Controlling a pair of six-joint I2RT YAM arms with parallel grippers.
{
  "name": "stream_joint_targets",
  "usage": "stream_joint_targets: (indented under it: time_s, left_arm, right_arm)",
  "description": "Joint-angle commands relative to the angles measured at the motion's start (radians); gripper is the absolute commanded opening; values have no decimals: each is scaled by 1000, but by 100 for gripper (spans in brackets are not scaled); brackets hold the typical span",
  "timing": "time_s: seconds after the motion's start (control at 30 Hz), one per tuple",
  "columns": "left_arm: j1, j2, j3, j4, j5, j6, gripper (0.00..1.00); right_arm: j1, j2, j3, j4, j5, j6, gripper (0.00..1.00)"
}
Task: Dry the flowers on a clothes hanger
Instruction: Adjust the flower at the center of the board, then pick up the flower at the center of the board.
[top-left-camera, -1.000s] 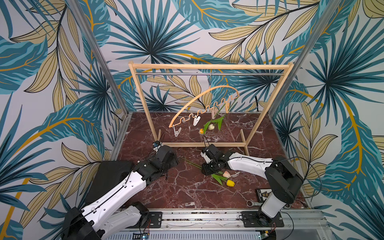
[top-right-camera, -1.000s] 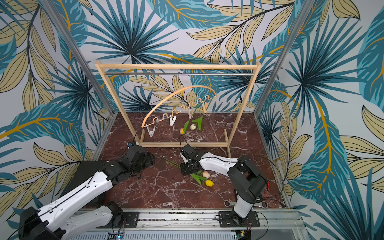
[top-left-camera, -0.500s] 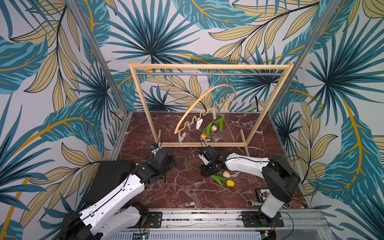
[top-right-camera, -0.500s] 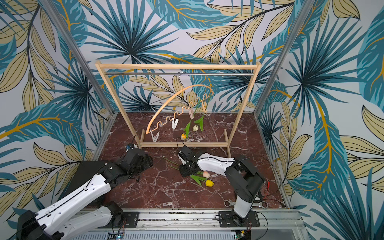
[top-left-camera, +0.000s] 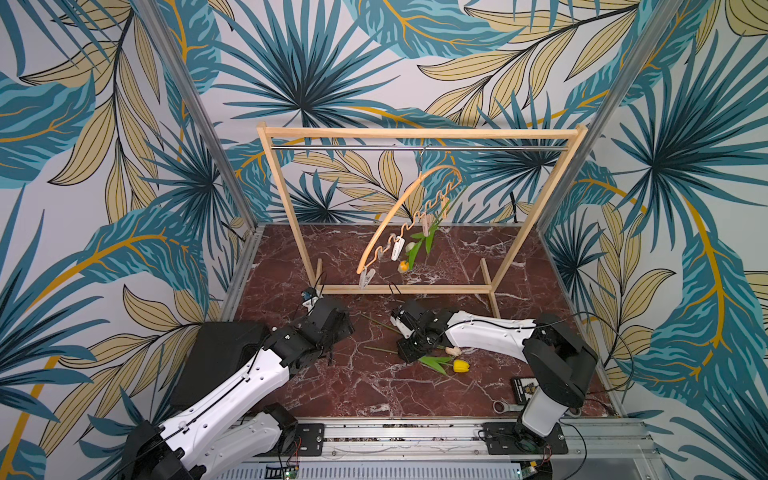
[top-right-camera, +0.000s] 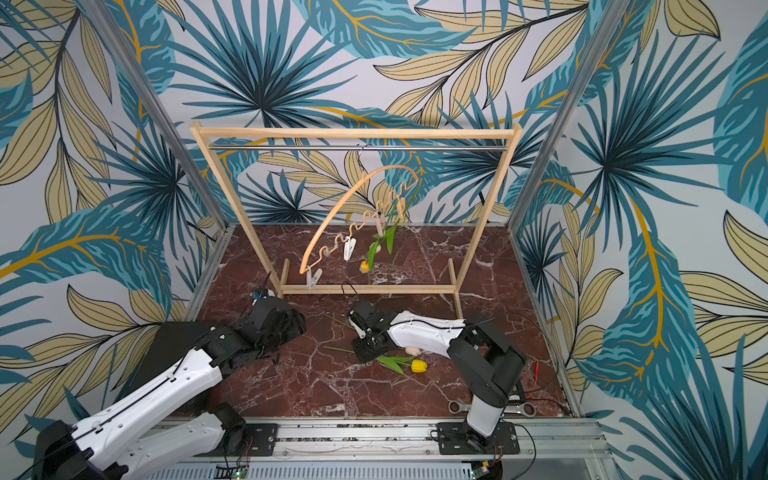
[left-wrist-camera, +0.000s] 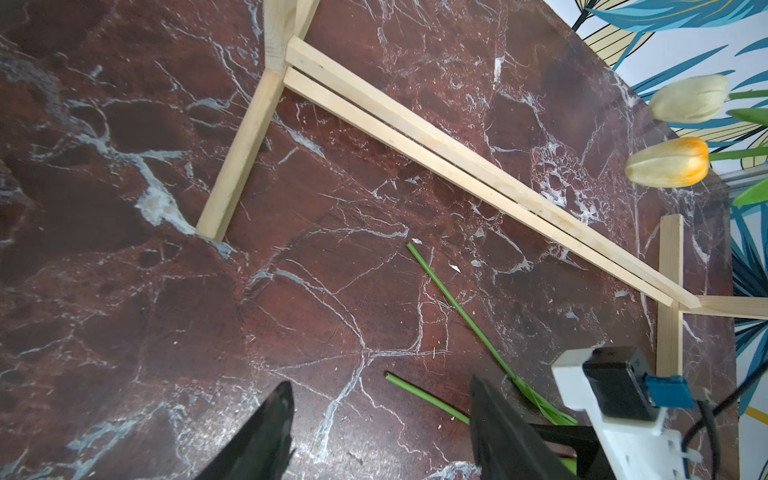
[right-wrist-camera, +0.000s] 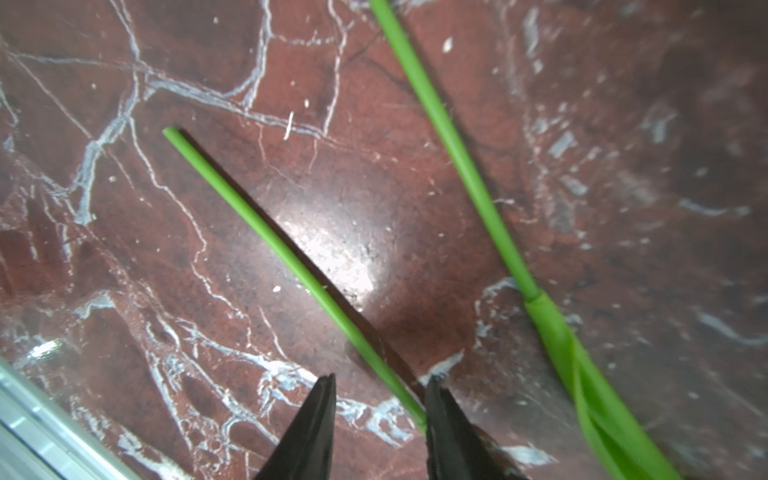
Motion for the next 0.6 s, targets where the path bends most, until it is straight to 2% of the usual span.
stream_joint_targets:
  time_s: [0.0, 0.27, 0.57]
  left_arm:
    - [-1, -12, -30, 8, -15, -16, 69]
    - [-2, -17, -36, 2, -12, -36, 69]
    - [-2, -47, -47, -18, -28, -55, 69]
  right_arm:
    - [0, -12, 35, -32, 84, -23, 41]
    - [-4, 65, 120, -19, 177, -61, 41]
    - [-44, 165, 198, 2, 140, -106, 41]
